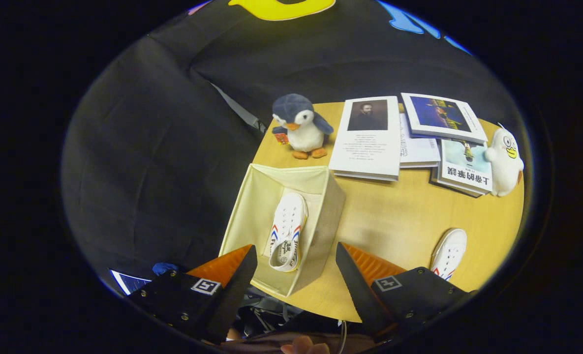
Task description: Open the storage box then place both shoes into the box .Put the left shoe in first, then the right shoe, with the right side of both shoes facing outward in a uniform manner.
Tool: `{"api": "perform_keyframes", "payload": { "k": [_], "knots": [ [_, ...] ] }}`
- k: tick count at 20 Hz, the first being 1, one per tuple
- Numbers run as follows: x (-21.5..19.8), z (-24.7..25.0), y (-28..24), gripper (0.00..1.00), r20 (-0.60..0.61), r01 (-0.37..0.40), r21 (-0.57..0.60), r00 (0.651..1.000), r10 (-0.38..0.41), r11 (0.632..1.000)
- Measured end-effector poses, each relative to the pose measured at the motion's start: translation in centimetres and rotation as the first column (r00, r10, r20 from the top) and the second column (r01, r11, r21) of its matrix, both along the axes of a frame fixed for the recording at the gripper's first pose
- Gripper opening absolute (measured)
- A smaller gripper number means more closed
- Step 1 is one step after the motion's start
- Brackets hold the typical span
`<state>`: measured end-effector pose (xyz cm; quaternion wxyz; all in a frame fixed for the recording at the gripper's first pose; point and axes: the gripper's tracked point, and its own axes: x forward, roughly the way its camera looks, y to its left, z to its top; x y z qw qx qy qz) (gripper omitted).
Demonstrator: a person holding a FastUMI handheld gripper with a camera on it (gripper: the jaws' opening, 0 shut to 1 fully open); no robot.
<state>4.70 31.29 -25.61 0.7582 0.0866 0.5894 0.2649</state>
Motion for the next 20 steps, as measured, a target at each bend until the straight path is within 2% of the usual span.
{"api": "perform_keyframes", "payload": {
  "k": [6, 11, 20],
  "knots": [
    [-0.3, -0.9, -7.1, 0.97, -0.005, 0.075, -0.036, 0.997, -0.076, 0.997],
    [-0.5, -1.8, -12.8, 0.97, -0.011, 0.17, -0.053, 0.985, -0.171, 0.984],
    [-2.3, -4.1, -20.6, 0.97, -0.022, 0.248, -0.112, 0.968, -0.252, 0.962]
  ]
}}
